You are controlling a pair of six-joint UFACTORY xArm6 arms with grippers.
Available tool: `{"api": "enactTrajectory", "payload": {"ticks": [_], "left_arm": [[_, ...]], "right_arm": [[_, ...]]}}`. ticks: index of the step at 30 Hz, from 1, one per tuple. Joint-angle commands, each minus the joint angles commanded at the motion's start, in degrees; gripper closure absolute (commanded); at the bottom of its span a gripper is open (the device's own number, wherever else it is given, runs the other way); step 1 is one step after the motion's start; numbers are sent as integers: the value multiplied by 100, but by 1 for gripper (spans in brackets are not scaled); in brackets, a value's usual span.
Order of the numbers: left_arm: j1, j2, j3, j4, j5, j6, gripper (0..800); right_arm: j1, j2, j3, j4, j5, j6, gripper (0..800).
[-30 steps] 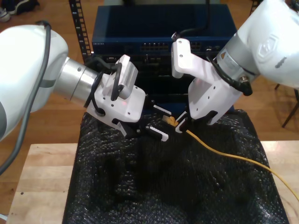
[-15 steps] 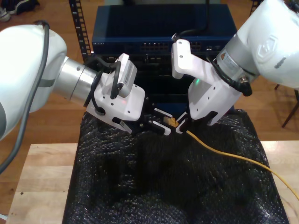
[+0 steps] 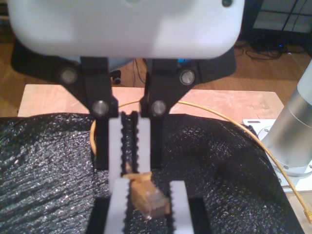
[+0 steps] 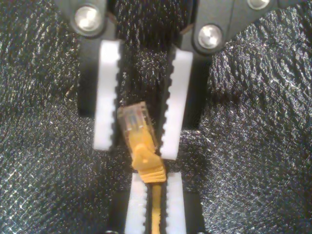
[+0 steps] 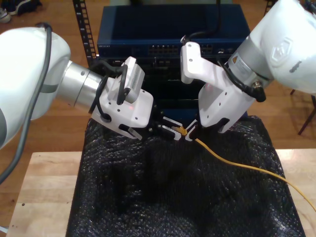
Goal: Grab the cable and plug it in
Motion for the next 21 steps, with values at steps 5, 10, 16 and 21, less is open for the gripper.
{"api": "enactTrajectory", "payload": {"ticks": [5, 10, 16, 21], "left_arm": [[0, 0, 0, 0, -18, 0, 721], [0, 0, -9, 9, -44, 0, 777], [0, 0, -9, 18, -44, 0, 795], [0, 0, 26, 18, -44, 0, 795]], "right_arm": [[0, 0, 0, 0, 0, 0, 794], [9, 0, 0, 0, 0, 0, 794], [9, -26, 9, 0, 0, 0, 745], [0, -97, 18, 0, 18, -26, 492]]}}
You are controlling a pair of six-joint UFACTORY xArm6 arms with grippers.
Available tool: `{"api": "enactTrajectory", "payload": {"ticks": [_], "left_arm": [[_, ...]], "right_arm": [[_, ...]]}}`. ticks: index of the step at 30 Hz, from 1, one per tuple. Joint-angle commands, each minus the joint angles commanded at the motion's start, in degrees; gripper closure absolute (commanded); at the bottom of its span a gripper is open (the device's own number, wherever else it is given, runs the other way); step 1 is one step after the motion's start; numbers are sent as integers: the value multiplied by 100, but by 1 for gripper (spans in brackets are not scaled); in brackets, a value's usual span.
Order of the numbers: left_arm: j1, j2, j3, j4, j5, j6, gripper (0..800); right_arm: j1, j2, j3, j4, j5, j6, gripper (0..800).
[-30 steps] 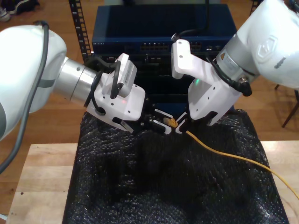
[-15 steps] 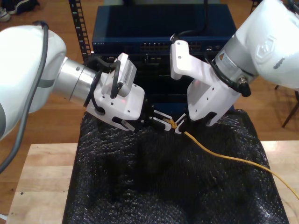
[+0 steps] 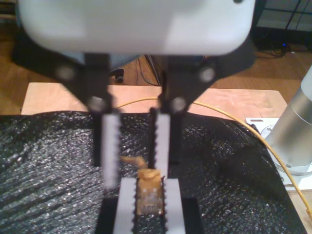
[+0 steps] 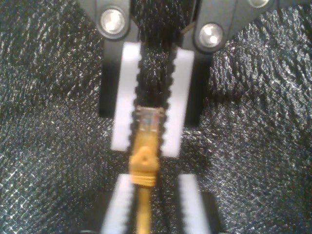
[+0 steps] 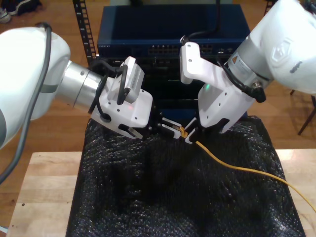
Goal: Grab the cable and plug it in
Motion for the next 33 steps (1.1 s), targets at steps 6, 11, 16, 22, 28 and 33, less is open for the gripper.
{"api": "enactTrajectory", "payload": {"ticks": [6, 11, 16, 22, 28, 33], "left_arm": [[0, 35, -9, 0, 35, 26, 794], [18, 237, -44, -9, 141, 9, 794], [202, 316, -62, -26, 290, -123, 795], [712, 633, -149, -325, 818, -484, 798], [1240, 818, -281, -615, 1521, -738, 798], [1521, 914, -290, -642, 1960, -844, 797]], "right_arm": [[-26, -167, 9, -44, 18, -44, 203], [-114, -193, -18, -44, 9, -88, 58], [-273, -237, 18, 18, 35, -193, 3], [-325, -580, 26, 0, 0, -202, 3], [-273, -923, 9, 18, -9, -378, 4], [-193, -1345, 18, 62, -18, -651, 4]]}}
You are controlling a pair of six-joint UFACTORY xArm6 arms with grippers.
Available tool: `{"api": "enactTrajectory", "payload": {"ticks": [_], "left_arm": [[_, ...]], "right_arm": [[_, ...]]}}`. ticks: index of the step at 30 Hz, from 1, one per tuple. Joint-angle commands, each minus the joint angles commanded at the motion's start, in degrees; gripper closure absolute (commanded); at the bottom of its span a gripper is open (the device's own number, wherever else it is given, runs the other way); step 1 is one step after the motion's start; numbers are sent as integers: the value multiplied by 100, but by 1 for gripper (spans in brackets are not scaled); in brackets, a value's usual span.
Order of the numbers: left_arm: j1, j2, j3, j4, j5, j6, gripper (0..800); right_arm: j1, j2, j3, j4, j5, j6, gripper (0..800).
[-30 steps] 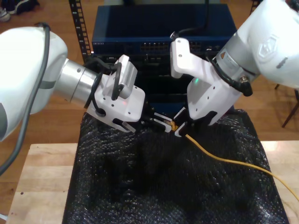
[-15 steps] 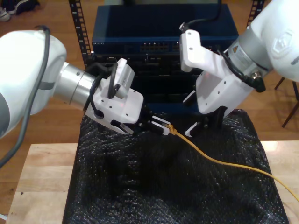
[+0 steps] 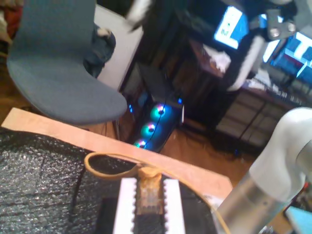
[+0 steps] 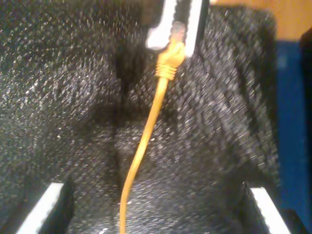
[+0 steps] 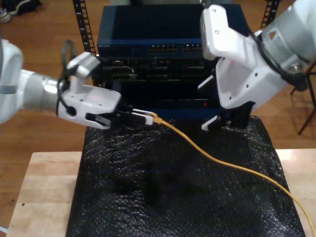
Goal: Grab the cable and plug it in
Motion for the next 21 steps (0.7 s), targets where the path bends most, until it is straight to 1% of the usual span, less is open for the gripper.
{"api": "enactTrajectory", "payload": {"ticks": [3, 7, 11, 14, 17, 21], "left_arm": [[70, 79, 0, -26, 334, -18, 797], [105, 141, 26, -246, 422, -202, 797], [167, 360, 26, -527, 695, -290, 795], [176, 466, 26, -712, 862, -369, 795], [176, 501, 35, -835, 1064, -387, 794], [229, 695, 26, -985, 1451, -466, 794]], "right_arm": [[211, -44, -9, 62, -53, -97, 6], [519, -193, 132, 62, -475, -281, 21], [738, -422, 457, 62, -1064, -501, 27], [888, -563, 695, 62, -1459, -677, 27], [1020, -633, 818, 62, -1705, -765, 37], [1248, -721, 914, 62, -1943, -809, 48]]}}
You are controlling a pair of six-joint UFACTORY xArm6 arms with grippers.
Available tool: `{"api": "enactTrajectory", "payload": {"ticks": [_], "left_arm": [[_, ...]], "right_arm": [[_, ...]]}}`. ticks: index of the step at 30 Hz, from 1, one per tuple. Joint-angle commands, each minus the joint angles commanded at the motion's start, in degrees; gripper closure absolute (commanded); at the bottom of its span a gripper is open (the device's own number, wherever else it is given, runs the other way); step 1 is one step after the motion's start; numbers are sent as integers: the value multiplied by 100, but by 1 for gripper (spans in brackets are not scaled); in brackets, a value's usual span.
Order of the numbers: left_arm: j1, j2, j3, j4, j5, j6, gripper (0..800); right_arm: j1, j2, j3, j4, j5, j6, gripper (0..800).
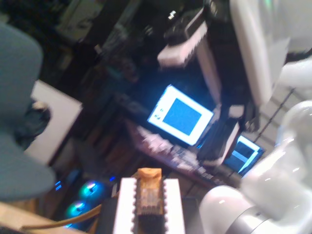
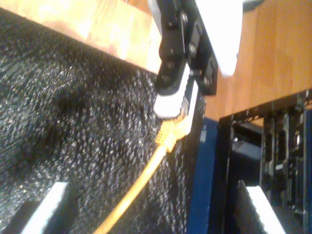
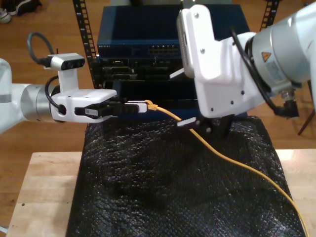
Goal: Grab the cable and plug it in
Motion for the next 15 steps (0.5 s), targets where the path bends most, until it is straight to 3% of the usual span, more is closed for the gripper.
{"api": "enactTrajectory", "payload": {"ticks": [15], "left_arm": [[9, 229, 97, -281, 905, -492, 794]], "right_arm": [[475, -167, 18, 0, -360, -88, 47]]}}
